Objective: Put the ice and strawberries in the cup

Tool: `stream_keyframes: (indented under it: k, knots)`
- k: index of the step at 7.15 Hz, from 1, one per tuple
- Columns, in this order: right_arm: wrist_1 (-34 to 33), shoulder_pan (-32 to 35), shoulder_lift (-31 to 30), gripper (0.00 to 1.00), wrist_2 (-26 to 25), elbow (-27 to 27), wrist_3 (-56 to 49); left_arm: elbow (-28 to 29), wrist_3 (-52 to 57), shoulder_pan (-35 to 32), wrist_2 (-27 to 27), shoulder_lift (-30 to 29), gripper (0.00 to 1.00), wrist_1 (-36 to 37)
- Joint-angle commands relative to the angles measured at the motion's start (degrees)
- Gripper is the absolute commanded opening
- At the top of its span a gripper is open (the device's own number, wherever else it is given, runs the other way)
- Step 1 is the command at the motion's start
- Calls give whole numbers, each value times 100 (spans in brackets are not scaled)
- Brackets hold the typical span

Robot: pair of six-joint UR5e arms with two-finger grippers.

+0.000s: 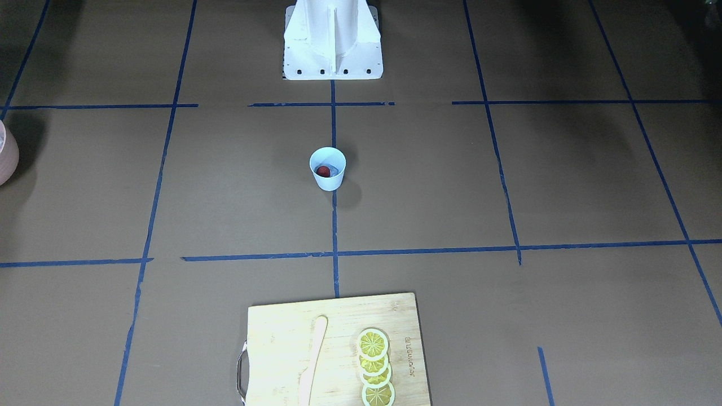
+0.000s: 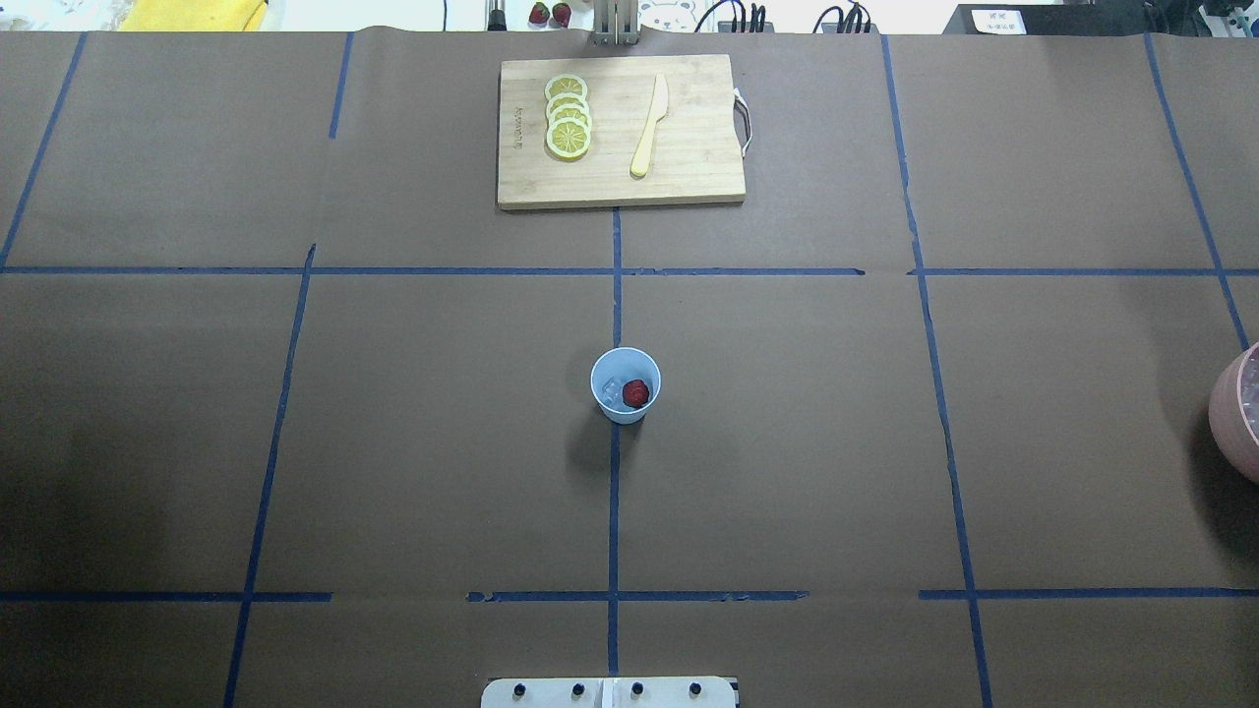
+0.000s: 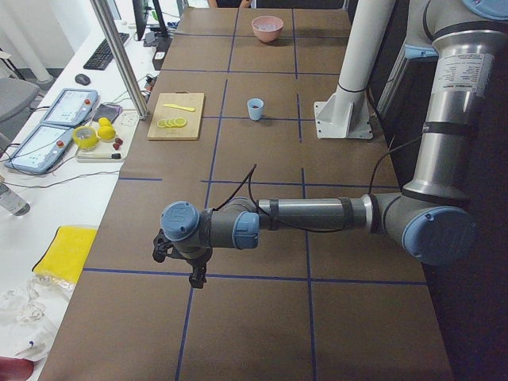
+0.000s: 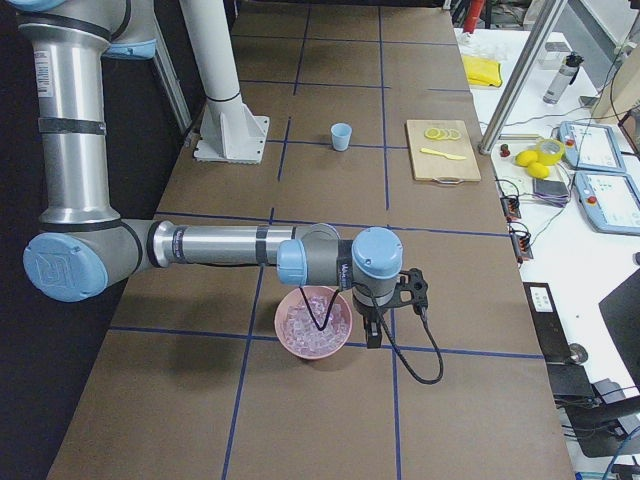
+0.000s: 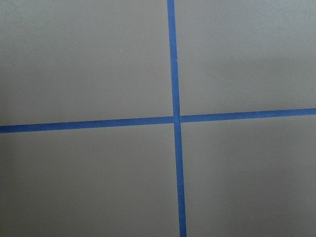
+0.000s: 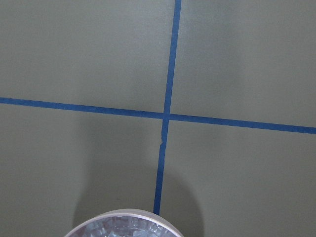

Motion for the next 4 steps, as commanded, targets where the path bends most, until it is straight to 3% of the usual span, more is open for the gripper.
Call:
stream_keyframes:
  k: [1,4]
  knots:
    - [-6,-4,-7,99,0,-9,-2,9,0,-1,12,-3,100,2]
    - [-6,-4,-7,99,0,-9,7,9,0,8,12,-29,100,2]
